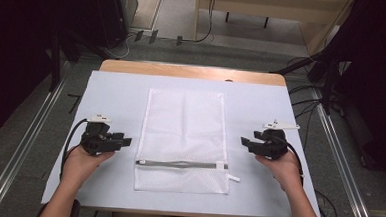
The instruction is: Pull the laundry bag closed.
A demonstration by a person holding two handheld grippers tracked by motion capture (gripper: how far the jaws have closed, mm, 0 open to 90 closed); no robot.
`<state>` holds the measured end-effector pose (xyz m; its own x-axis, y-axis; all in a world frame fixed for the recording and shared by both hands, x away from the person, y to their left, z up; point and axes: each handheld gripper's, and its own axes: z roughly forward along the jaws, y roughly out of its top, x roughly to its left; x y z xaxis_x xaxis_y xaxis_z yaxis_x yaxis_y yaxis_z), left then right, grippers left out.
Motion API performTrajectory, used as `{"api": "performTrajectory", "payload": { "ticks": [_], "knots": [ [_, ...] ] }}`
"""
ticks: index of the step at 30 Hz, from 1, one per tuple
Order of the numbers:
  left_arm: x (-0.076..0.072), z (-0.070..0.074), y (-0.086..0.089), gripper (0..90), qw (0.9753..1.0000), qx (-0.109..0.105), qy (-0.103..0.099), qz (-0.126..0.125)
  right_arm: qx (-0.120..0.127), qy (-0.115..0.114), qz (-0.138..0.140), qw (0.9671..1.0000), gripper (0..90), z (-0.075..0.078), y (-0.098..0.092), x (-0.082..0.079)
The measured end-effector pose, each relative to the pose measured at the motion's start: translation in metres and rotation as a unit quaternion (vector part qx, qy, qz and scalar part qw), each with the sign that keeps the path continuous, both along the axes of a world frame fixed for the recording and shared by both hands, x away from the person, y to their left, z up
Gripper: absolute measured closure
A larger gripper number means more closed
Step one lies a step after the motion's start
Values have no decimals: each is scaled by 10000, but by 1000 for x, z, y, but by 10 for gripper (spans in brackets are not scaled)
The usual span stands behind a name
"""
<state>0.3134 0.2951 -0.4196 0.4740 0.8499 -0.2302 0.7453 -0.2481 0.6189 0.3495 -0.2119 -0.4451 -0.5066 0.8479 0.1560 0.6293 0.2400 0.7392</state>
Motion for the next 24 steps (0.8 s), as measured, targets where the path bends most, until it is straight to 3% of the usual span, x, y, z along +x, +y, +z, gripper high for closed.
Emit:
{"api": "performTrajectory", "payload": {
  "ticks": [2,4,8,14,24],
  "knots": [
    [2,-2,0,487,9998,-31,172,28,15,-43,41,10000,445,2,1,-1],
    [3,-3,-1,450,9998,31,201,7,78,-13,106,9999,450,2,2,0],
    [3,-3,-1,409,9996,-59,271,-32,125,230,231,9994,471,0,3,3],
    [3,-4,-1,379,9994,-166,310,-76,170,174,231,9994,474,2,4,2],
    [-1,-2,-4,363,9995,-163,218,-174,240,97,326,9991,472,4,11,0]
  ]
}}
